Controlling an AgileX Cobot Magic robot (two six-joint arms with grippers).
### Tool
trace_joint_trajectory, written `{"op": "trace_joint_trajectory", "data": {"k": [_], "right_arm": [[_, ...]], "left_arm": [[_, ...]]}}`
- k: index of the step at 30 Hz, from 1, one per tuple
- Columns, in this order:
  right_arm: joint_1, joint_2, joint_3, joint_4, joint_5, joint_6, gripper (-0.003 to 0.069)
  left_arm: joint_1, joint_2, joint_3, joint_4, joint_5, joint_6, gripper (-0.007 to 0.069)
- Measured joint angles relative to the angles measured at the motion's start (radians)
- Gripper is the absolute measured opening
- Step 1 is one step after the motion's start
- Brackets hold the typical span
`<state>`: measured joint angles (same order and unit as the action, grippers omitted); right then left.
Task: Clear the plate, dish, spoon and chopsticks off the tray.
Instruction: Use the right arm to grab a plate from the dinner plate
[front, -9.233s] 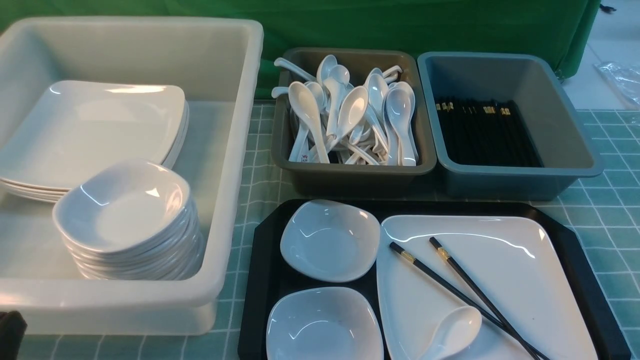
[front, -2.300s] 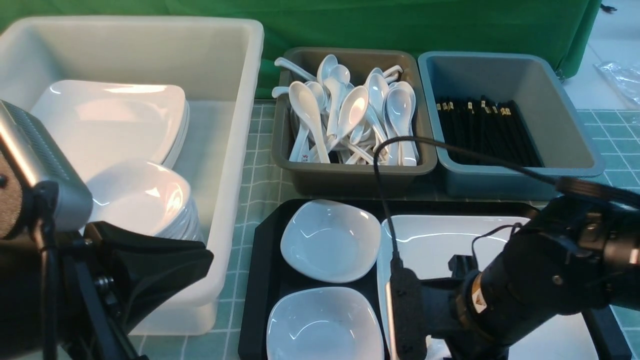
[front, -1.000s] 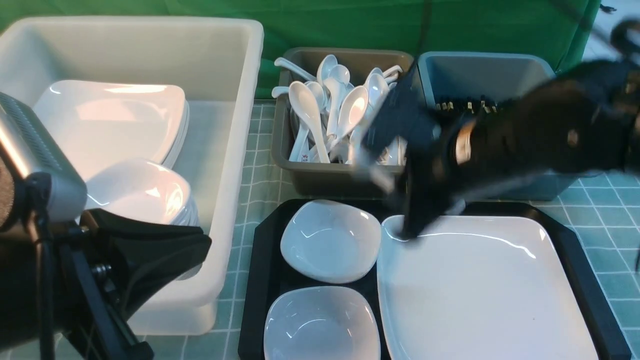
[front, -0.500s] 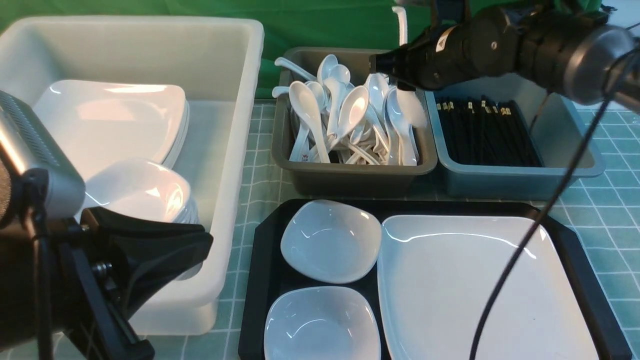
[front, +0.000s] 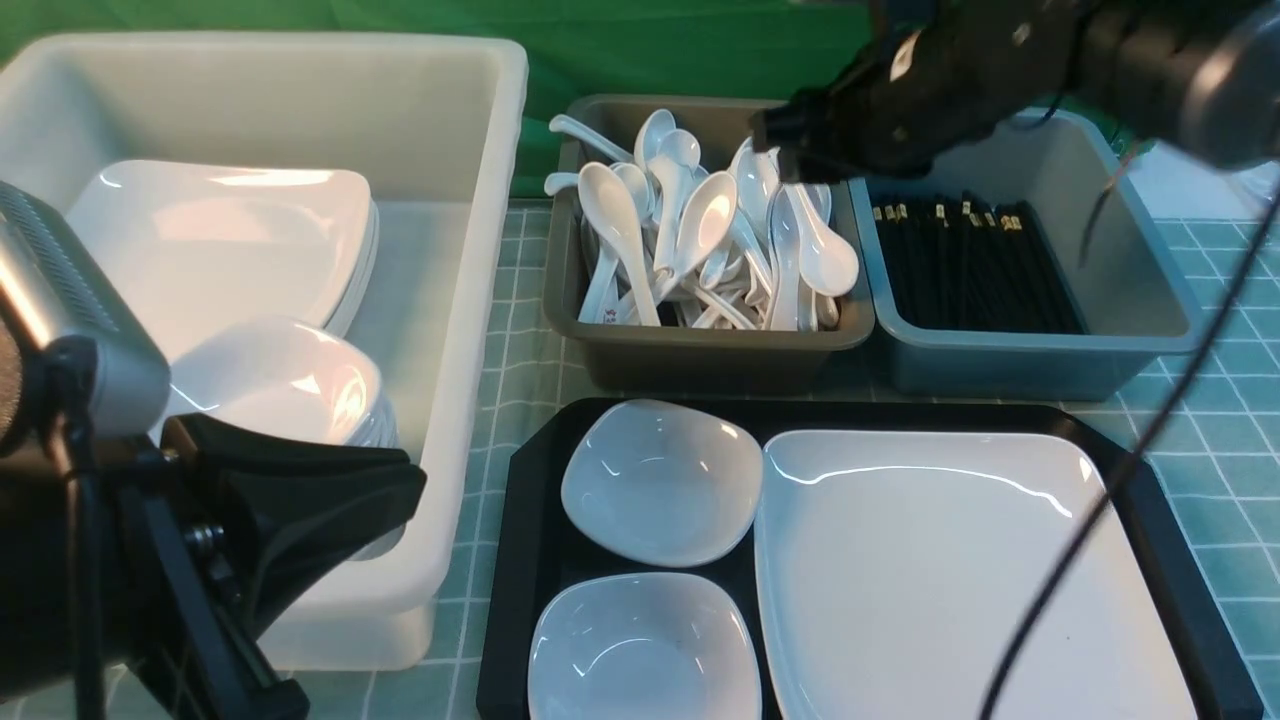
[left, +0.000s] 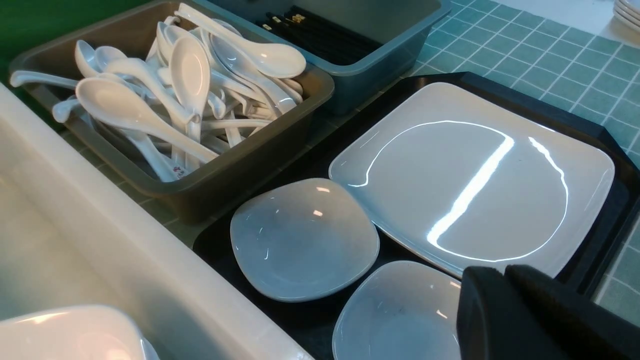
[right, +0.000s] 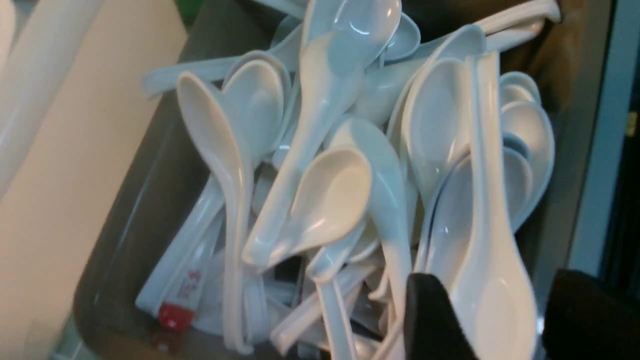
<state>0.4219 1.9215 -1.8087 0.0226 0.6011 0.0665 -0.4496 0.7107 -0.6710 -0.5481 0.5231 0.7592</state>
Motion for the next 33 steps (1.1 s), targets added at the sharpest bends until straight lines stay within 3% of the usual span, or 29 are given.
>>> {"op": "trace_joint_trajectory", "data": {"k": [7, 11, 16, 19, 22, 26, 27, 29, 33], "right_arm": [[0.0, -0.194, -0.001, -0.001, 0.363, -0.175, 0.0108], [0.0, -0.301, 0.08, -0.03, 0.479, -0.196, 0.0028], [0.021, -0.493, 0.327, -0.054, 0.486, -0.177, 0.0017], [0.111, -0.596, 0.561, -0.06, 0.483, -0.121, 0.002], [0.239, -0.608, 0.733, -0.064, 0.438, -0.05, 0.0074], [0.433, -0.559, 0.878, -0.109, 0.278, 0.072, 0.0248], [0.481, -0.534, 0.902, -0.134, 0.219, 0.114, 0.0324], [0.533, -0.485, 0.91, -0.162, 0.15, 0.156, 0.0402], [0.57, -0.404, 0.915, -0.195, 0.034, 0.183, 0.0474]], "left_arm": [[0.0, 0.02, 0.0, -0.003, 0.02, -0.017, 0.0017], [-0.011, 0.063, 0.0, -0.003, 0.074, -0.022, 0.0017], [-0.051, 0.099, 0.0, -0.002, 0.082, 0.001, 0.0017], [-0.068, 0.112, 0.0, 0.0, 0.07, 0.015, 0.0017], [-0.068, 0.116, 0.0, -0.001, 0.036, 0.021, 0.0017], [-0.068, 0.116, 0.0, -0.001, -0.015, 0.024, 0.0017], [-0.068, 0.116, 0.0, 0.0, -0.02, 0.024, 0.0017], [-0.068, 0.116, 0.0, 0.001, -0.025, 0.024, 0.0017], [-0.068, 0.116, 0.0, 0.008, -0.027, 0.026, 0.0017]]}}
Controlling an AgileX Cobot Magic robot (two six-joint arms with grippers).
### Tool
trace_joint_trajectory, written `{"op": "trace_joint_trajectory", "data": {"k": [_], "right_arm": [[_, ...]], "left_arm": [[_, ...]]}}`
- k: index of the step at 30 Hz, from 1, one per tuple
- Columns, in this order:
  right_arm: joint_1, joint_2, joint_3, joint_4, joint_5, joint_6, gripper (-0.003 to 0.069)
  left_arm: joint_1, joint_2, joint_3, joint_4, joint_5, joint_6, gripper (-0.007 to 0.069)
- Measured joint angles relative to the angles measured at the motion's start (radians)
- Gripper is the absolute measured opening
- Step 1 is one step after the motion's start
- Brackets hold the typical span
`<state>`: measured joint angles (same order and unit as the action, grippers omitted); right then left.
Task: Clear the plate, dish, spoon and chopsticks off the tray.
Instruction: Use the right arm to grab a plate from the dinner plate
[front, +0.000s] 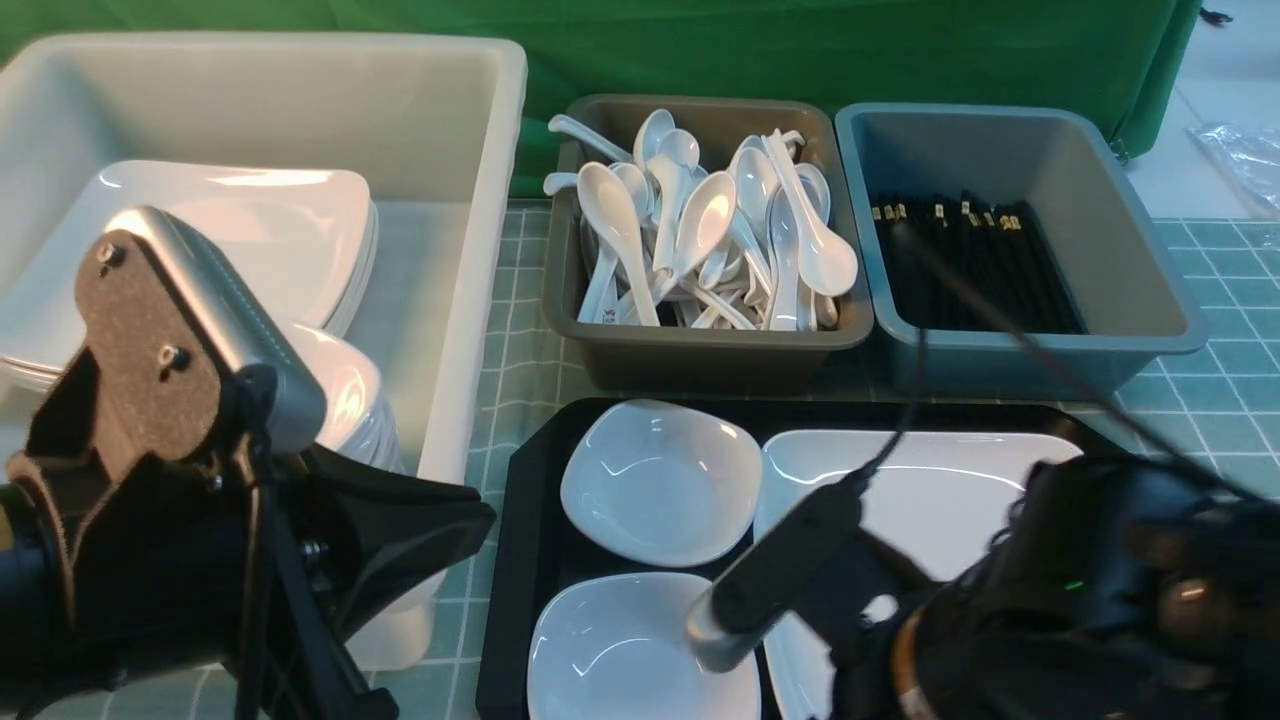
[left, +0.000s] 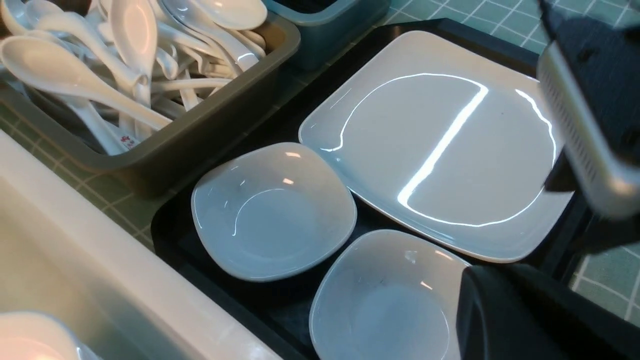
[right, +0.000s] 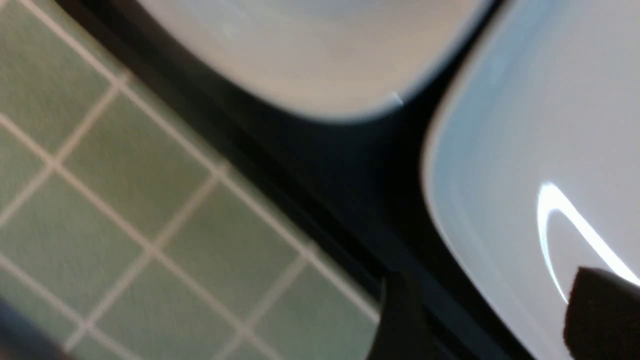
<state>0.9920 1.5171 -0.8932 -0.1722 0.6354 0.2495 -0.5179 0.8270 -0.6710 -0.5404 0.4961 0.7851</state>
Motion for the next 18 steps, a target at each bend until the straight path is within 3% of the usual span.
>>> {"op": "trace_joint_trajectory", "data": {"k": [13, 18], "right_arm": [[-0.011, 0.211, -0.006, -0.134, -0.12, 0.026, 0.0494], [-0.011, 0.221, -0.011, -0.16, -0.128, 0.027, 0.0397]], "left_arm": [[0.0, 0.0, 0.0, 0.016, 0.0, 0.0, 0.0017], [0.0, 0.0, 0.0, 0.018, 0.003, 0.0, 0.0017]]}}
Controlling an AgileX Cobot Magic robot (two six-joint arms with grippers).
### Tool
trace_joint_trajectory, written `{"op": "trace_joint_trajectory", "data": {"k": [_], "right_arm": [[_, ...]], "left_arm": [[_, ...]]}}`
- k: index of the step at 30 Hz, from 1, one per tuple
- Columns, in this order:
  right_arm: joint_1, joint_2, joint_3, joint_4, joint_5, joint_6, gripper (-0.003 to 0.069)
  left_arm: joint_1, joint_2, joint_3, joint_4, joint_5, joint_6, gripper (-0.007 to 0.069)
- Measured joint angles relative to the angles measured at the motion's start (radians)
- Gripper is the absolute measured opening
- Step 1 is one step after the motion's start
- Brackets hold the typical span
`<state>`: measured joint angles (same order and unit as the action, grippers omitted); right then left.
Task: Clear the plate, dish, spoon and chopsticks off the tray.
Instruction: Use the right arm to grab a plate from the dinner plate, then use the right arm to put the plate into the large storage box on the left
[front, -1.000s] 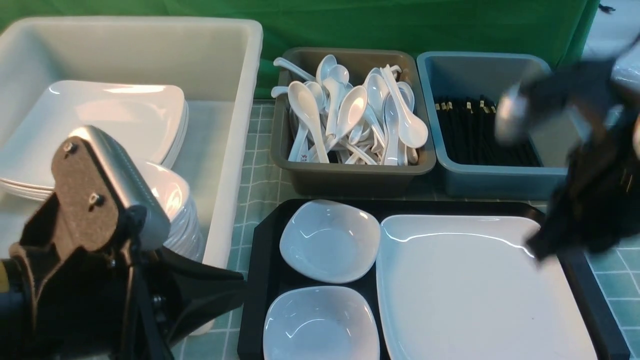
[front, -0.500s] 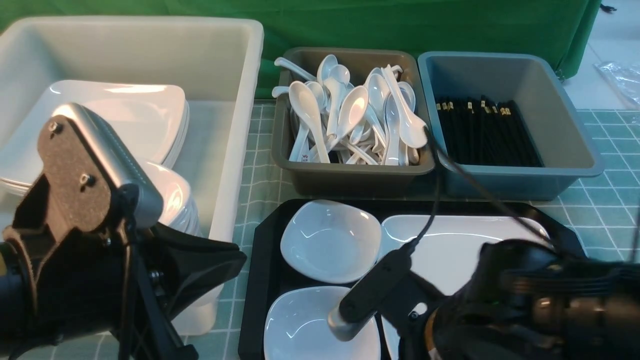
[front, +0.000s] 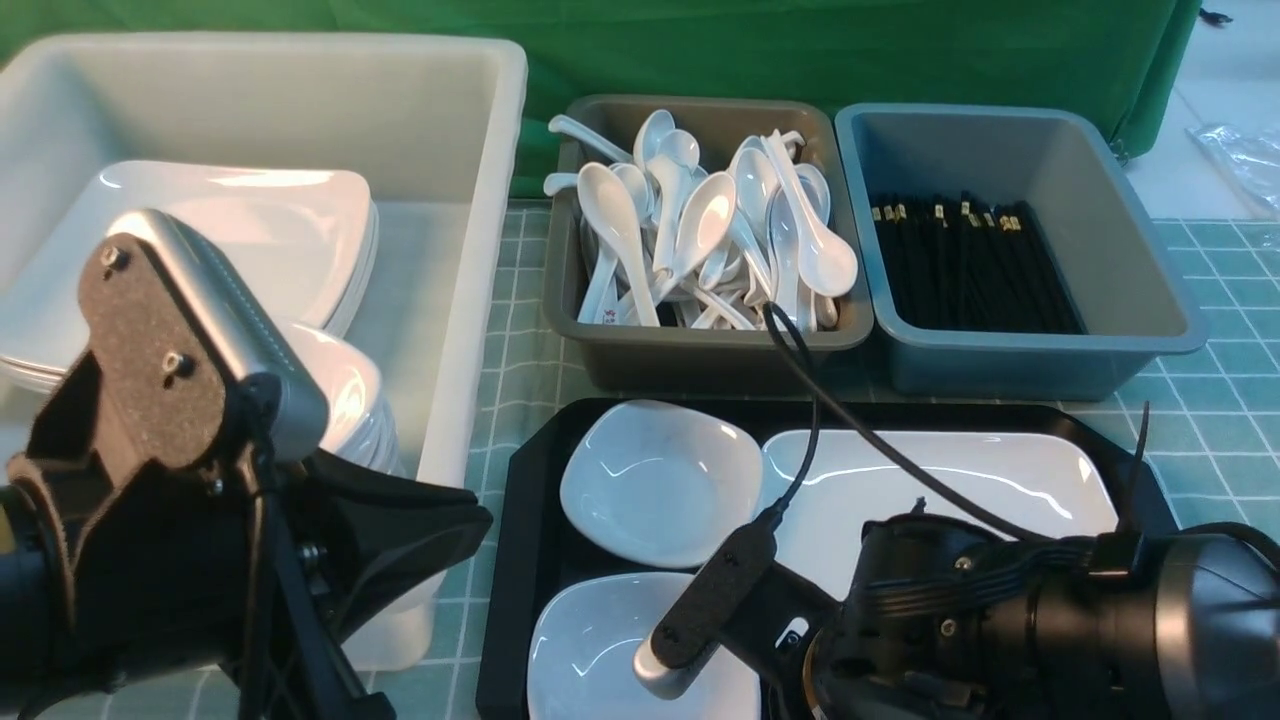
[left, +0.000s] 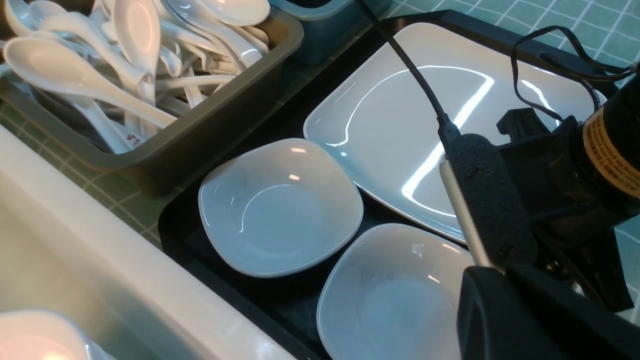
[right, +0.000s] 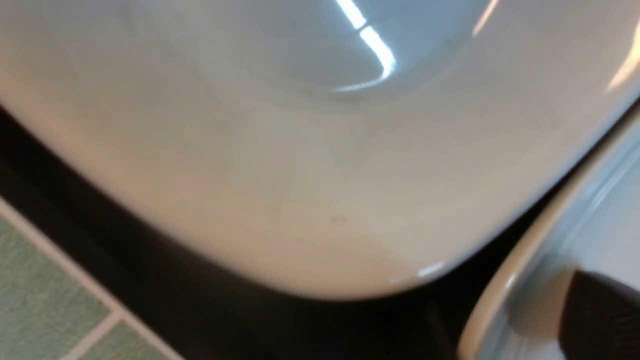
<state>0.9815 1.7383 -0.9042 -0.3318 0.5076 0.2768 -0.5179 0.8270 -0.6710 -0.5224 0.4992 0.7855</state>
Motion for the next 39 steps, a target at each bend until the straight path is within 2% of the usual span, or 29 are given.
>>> {"op": "trace_joint_trajectory", "data": {"k": [2, 9, 11, 14, 20, 25, 30, 33, 35, 37, 38, 39], "right_arm": [[0.0, 0.0, 0.0, -0.019, -0.003, -0.006, 0.0321], [0.021, -0.02, 0.0, -0.043, 0.026, -0.007, 0.0286], [0.041, -0.046, -0.006, -0.043, 0.083, -0.004, 0.0253], [0.084, -0.141, -0.049, -0.044, 0.233, -0.002, 0.0164], [0.104, -0.282, -0.169, -0.057, 0.459, -0.002, 0.0067], [0.111, -0.341, -0.265, -0.073, 0.612, -0.006, 0.006], [0.111, -0.353, -0.401, -0.074, 0.621, -0.055, 0.006], [0.113, -0.35, -0.497, -0.073, 0.623, -0.133, 0.006], [0.113, -0.34, -0.563, -0.074, 0.62, -0.213, 0.006], [0.113, -0.319, -0.642, -0.077, 0.577, -0.352, 0.006], [0.113, -0.317, -0.649, -0.077, 0.561, -0.366, 0.006], [0.113, -0.303, -0.673, -0.078, 0.522, -0.426, 0.006]], "left_arm": [[0.0, 0.0, 0.0, 0.0, 0.0, 0.0, 0.0017], [0.0, -0.006, 0.0, 0.001, 0.016, 0.0, 0.0017], [0.0, -0.02, 0.0, 0.001, 0.016, 0.0, 0.0017], [0.0, -0.05, 0.0, 0.001, 0.017, 0.0, 0.0017], [0.0, -0.093, 0.0, 0.012, 0.017, 0.0, 0.0017], [0.0, -0.118, 0.0, 0.017, 0.017, 0.0, 0.0017], [0.0, -0.138, 0.0, 0.041, 0.017, -0.017, 0.0017], [0.0, -0.155, -0.009, 0.105, 0.028, -0.088, 0.0017], [0.0, -0.178, -0.032, 0.218, 0.065, -0.204, 0.0017], [0.0, -0.213, -0.061, 0.33, 0.113, -0.331, 0.0017], [0.0, -0.217, -0.064, 0.33, 0.119, -0.343, 0.0017], [0.0, -0.234, -0.079, 0.386, 0.153, -0.405, 0.0017]]}}
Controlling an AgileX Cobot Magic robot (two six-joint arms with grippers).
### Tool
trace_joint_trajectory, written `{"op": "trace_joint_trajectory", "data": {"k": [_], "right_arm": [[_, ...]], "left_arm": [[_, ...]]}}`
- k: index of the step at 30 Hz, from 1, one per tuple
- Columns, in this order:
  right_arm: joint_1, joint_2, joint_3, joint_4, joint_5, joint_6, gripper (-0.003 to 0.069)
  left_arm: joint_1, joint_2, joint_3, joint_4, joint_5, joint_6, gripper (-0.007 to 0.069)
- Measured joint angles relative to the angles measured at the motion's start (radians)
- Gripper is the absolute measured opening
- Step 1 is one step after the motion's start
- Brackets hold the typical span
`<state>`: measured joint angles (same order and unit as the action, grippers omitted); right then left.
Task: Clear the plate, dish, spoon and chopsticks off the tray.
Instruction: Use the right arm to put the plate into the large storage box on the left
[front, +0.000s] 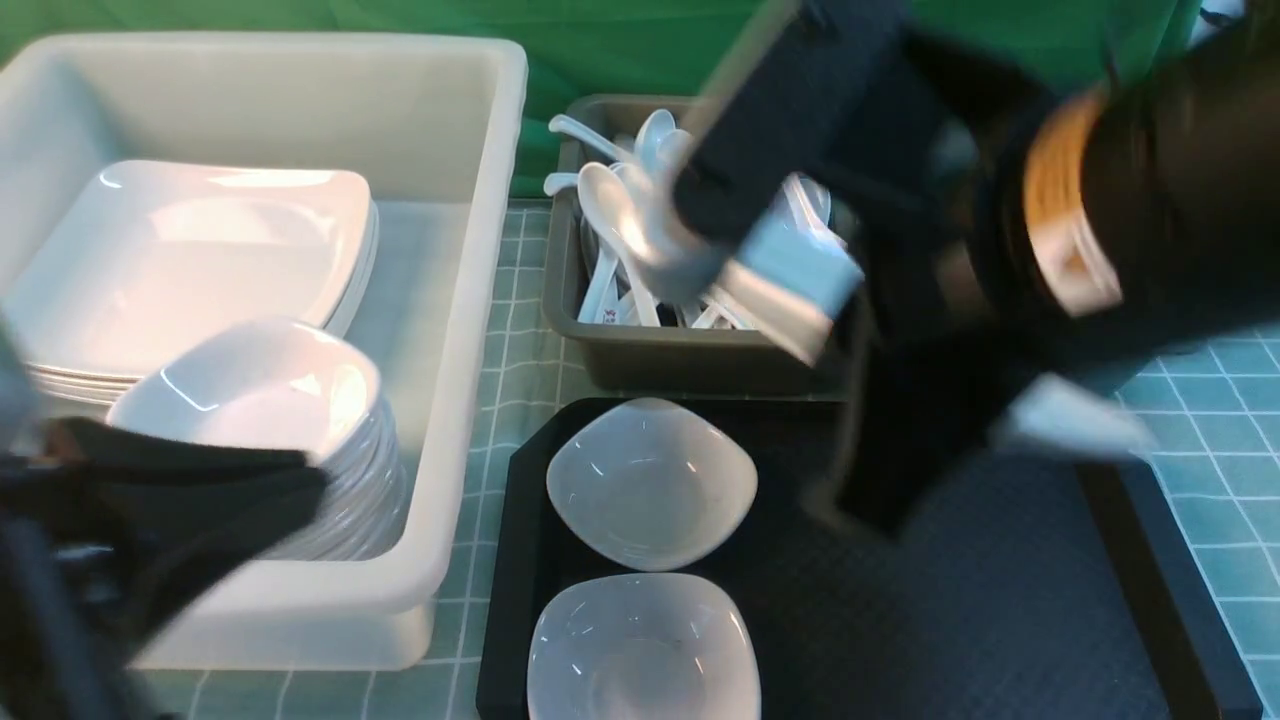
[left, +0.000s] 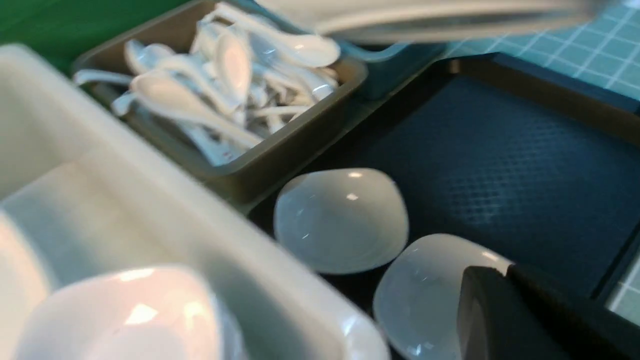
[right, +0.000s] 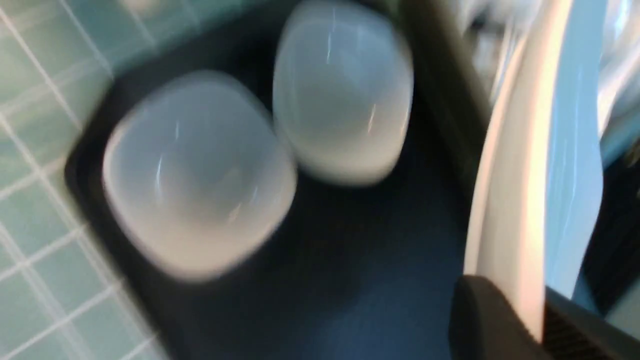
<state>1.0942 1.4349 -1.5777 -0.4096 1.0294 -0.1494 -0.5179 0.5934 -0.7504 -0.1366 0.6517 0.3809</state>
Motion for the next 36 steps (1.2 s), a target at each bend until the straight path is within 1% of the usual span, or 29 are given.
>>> {"op": "trace_joint_trajectory", "data": {"k": [2, 3, 4, 5, 6, 7, 9, 10, 11, 12, 13, 15, 16, 17, 19, 21, 26, 29, 33, 36], "right_arm": [[0.0, 0.03, -0.043, -0.002, -0.098, -0.123, 0.006], [0.0, 0.064, -0.079, -0.004, -0.209, -0.24, 0.006], [0.0, 0.106, -0.103, -0.005, -0.287, -0.329, 0.006], [0.0, 0.132, -0.122, -0.005, -0.346, -0.377, 0.006], [0.0, 0.146, -0.126, -0.005, -0.356, -0.389, 0.006], [-0.004, 0.207, -0.167, 0.009, -0.438, -0.499, 0.006], [-0.018, 0.282, -0.209, 0.052, -0.493, -0.608, 0.006], [-0.029, 0.327, -0.241, 0.095, -0.52, -0.678, 0.006], [-0.032, 0.336, -0.255, 0.114, -0.53, -0.706, 0.006], [-0.046, 0.401, -0.302, 0.177, -0.547, -0.788, 0.006], [-0.063, 0.458, -0.365, 0.251, -0.552, -0.88, 0.006], [-0.082, 0.554, -0.46, 0.346, -0.551, -1.0, 0.006], [-0.084, 0.563, -0.46, 0.346, -0.551, -1.0, 0.006], [-0.093, 0.621, -0.529, 0.401, -0.547, -1.073, 0.006], [-0.101, 0.73, -0.651, 0.472, -0.541, -1.181, 0.006], [-0.103, 0.823, -0.751, 0.514, -0.536, -1.241, 0.006], [-0.112, 0.961, -0.881, 0.559, -0.542, -1.297, 0.006], [-0.133, 1.009, -0.903, 0.621, -0.566, -1.37, 0.006], [-0.168, 1.044, -0.909, 0.737, -0.59, -1.493, 0.006], [-0.184, 1.055, -0.909, 0.773, -0.604, -1.516, 0.006]], "left_arm": [[0.0, -0.035, -0.02, 0.075, 0.059, -0.083, 0.0017], [0.0, -0.084, -0.044, 0.164, 0.128, -0.182, 0.0017], [0.0, -0.118, -0.057, 0.225, 0.189, -0.239, 0.0017], [0.0, -0.146, -0.063, 0.255, 0.222, -0.281, 0.0017], [0.0, -0.146, -0.064, 0.263, 0.23, -0.281, 0.0017], [0.0, -0.202, -0.069, 0.316, 0.294, -0.347, 0.0017], [0.0, -0.243, -0.071, 0.349, 0.343, -0.381, 0.0017], [0.0, -0.267, -0.071, 0.363, 0.372, -0.407, 0.0017], [0.0, -0.272, -0.071, 0.366, 0.378, -0.412, 0.0017], [0.0, -0.298, -0.071, 0.38, 0.415, -0.429, 0.0017], [0.0, -0.327, -0.071, 0.386, 0.449, -0.443, 0.0017], [0.0, -0.35, -0.071, 0.388, 0.48, -0.446, 0.0017], [0.0, -0.355, -0.071, 0.388, 0.486, -0.449, 0.0017], [0.0, -0.369, -0.071, 0.388, 0.501, -0.455, 0.0017], [0.0, -0.387, -0.071, 0.388, 0.52, -0.459, 0.0017], [0.0, -0.396, -0.071, 0.386, 0.535, -0.46, 0.0017], [0.0, -0.397, -0.071, 0.362, 0.557, -0.461, 0.0017], [0.0, -0.397, -0.071, 0.338, 0.559, -0.462, 0.0017], [0.0, -0.397, -0.071, 0.311, 0.559, -0.462, 0.0017], [0.0, -0.397, -0.071, 0.305, 0.559, -0.462, 0.0017]]}}
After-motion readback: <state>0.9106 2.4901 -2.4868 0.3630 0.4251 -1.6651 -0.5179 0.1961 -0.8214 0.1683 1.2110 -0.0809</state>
